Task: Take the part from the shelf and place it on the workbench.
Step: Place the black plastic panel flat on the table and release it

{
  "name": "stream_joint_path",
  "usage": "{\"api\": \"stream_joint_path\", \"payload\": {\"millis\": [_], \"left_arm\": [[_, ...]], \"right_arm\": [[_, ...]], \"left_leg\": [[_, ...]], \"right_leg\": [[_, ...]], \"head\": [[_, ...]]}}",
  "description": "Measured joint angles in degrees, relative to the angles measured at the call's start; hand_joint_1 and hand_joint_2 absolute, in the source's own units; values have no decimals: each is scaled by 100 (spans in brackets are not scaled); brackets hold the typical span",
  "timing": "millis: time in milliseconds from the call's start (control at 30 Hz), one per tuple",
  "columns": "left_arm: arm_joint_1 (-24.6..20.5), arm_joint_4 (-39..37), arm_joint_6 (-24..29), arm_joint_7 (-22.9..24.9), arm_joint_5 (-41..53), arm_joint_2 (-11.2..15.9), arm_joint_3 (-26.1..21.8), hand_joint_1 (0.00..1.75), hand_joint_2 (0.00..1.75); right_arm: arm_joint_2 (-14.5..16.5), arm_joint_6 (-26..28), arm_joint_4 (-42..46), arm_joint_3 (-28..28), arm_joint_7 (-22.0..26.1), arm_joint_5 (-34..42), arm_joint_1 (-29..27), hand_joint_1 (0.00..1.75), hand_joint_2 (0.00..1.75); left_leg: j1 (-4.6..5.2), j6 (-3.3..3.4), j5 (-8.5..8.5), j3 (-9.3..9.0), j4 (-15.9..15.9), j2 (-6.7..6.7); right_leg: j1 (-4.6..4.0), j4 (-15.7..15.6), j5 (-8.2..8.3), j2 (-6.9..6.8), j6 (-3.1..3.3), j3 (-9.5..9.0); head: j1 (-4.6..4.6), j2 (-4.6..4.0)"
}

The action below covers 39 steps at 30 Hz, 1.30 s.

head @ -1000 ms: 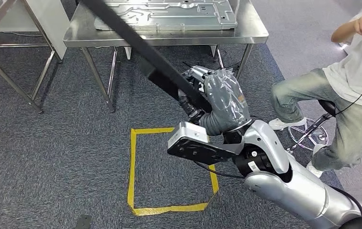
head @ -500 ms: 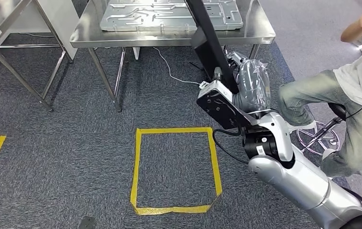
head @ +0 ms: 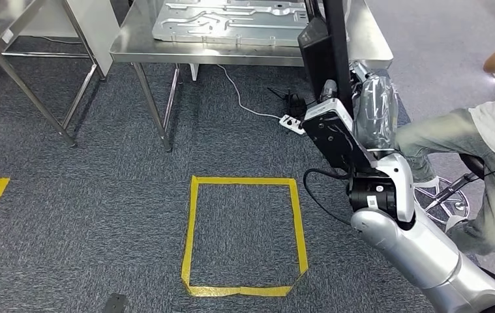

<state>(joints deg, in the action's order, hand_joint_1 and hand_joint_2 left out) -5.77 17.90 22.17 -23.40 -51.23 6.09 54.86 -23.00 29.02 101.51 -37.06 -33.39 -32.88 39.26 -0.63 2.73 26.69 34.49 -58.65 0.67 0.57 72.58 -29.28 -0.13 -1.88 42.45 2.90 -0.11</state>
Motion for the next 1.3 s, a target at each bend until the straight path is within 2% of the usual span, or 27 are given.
{"api": "stream_joint_path", "payload": {"millis": [33,100,133,167,267,300,333,400,433,467,500,567,600,633,667,733,800,833,933,967,1000,1033,1100,1133,1167,1300], "left_arm": [[1,0,1,2,-1,-2,0,0,175],[-3,0,2,2,-2,-4,0,0,175],[-5,0,2,3,-2,-5,0,0,175],[-4,0,3,5,-2,-5,0,0,175],[0,0,3,17,7,-9,0,0,175],[-4,0,3,22,11,-10,0,0,175],[-9,0,2,27,15,-11,0,0,175],[-12,0,1,38,17,-12,0,0,175],[-6,0,0,43,17,-12,0,0,175],[3,0,-1,48,17,-12,0,0,175],[9,0,-2,51,17,-12,0,0,175],[8,0,-3,57,19,-12,0,0,175],[4,0,-3,62,20,-13,0,0,175],[-1,0,-4,70,21,-13,1,0,175],[-3,0,-5,79,22,-14,1,0,175],[-1,0,-9,93,22,-14,2,0,175],[3,0,-15,98,21,-14,2,0,175],[-1,0,-19,98,21,-14,2,0,175],[-7,0,-22,101,18,-14,2,0,175],[-2,0,-22,102,17,-14,2,0,175],[4,0,-23,103,17,-15,2,0,175],[6,0,-23,104,17,-17,2,0,175],[0,0,-25,105,19,-22,2,0,175],[-10,0,-25,108,21,-24,2,0,175],[-18,0,-25,112,24,-25,2,0,175],[-31,1,-25,123,41,-26,2,0,175]], "right_arm": [[-6,1,1,17,15,-27,-8,175,175],[-16,4,8,61,48,-75,-8,175,175],[-19,5,20,87,61,-95,-11,175,175],[-22,7,32,107,67,-110,-12,175,175],[-29,8,70,129,71,-140,-20,175,175],[-31,7,81,132,70,-152,-17,175,175],[-31,7,91,138,68,-163,-16,175,175],[-33,5,98,151,64,-178,-18,175,175],[-34,5,98,155,63,-180,-28,175,175],[-34,5,98,157,64,-182,-38,175,175],[-34,4,98,159,64,-183,-46,175,175],[-34,0,101,166,63,-188,-51,175,175],[-34,-7,104,169,62,-193,-46,175,175],[-34,-17,107,170,57,-198,-42,175,175],[-34,-29,109,172,50,-202,-41,175,175],[-35,-56,115,175,29,-212,-43,175,175],[-38,-82,124,181,5,-222,-43,175,175],[-39,-98,127,187,-7,-223,-39,175,175],[-41,-134,127,201,-26,-211,-63,175,175],[-42,-138,127,202,-28,-205,-83,175,175],[-43,-139,126,202,-30,-200,-97,175,175],[-45,-139,126,203,-30,-197,-106,175,175],[-50,-141,125,205,-27,-195,-109,175,175],[-52,-148,123,206,-23,-192,-106,175,175],[-55,-157,122,207,-17,-188,-106,175,175],[-64,-192,125,211,-4,-180,-100,175,175]], "left_leg": [[0,-9,28,-24,-9,14],[13,-47,81,-52,-28,38],[19,-73,96,-56,-28,46],[25,-101,104,-57,-18,52],[29,-186,159,-90,-18,46],[29,-208,233,-47,-147,34],[27,-226,347,67,-394,20],[21,-246,610,497,-1159,5],[21,-251,664,712,-1474,3],[21,-249,614,845,-1607,3],[22,-236,451,859,-1500,2],[31,-179,-24,601,-776,-10],[50,-146,-169,433,-402,-20],[70,-116,-234,314,-151,-29],[92,-92,-226,252,-20,-34],[103,-49,-182,189,49,-29],[83,11,-160,85,105,-24],[74,40,-142,31,119,-22],[65,78,-55,-65,119,-18],[64,73,-17,-103,115,-15],[60,63,27,-154,109,-10],[54,50,77,-219,102,-4],[48,2,190,-344,81,9],[49,-31,237,-375,71,17],[51,-69,277,-388,67,22],[41,-186,341,-400,-49,18]], "right_leg": [[0,-355,240,2,15,-133],[-15,-1039,513,15,52,-434],[-26,-1238,548,21,71,-527],[-40,-1299,512,26,92,-559],[-24,-1372,497,24,179,-637],[-12,-1399,487,19,214,-683],[-5,-1417,473,12,247,-728],[-20,-1422,432,3,293,-779],[-30,-1421,410,5,303,-800],[-39,-1420,384,9,306,-826],[-48,-1419,353,12,305,-862],[-60,-1419,280,14,290,-959],[-71,-1416,243,13,270,-994],[-74,-1422,214,13,245,-1017],[-74,-1428,197,13,218,-1032],[-69,-1419,196,15,160,-1058],[-55,-1244,136,15,108,-1019],[-46,-1022,45,16,84,-910],[-11,13,-320,18,21,-244],[3,197,-355,18,6,-71],[17,170,-275,17,-3,-2],[31,-58,-81,16,-11,-39],[50,-817,431,17,-22,-271],[42,-1106,563,17,-5,-364],[28,-1273,637,20,27,-418],[5,-1359,580,29,201,-548]], "head": [[-1,0],[-5,0],[-8,0],[-8,0],[0,0],[6,0],[10,0],[16,0],[15,0],[15,0],[16,0],[13,0],[12,0],[11,0],[9,0],[10,0],[4,0],[-2,0],[-14,0],[-14,0],[-14,0],[-14,0],[-14,0],[-15,0],[-13,0],[-11,0]]}}
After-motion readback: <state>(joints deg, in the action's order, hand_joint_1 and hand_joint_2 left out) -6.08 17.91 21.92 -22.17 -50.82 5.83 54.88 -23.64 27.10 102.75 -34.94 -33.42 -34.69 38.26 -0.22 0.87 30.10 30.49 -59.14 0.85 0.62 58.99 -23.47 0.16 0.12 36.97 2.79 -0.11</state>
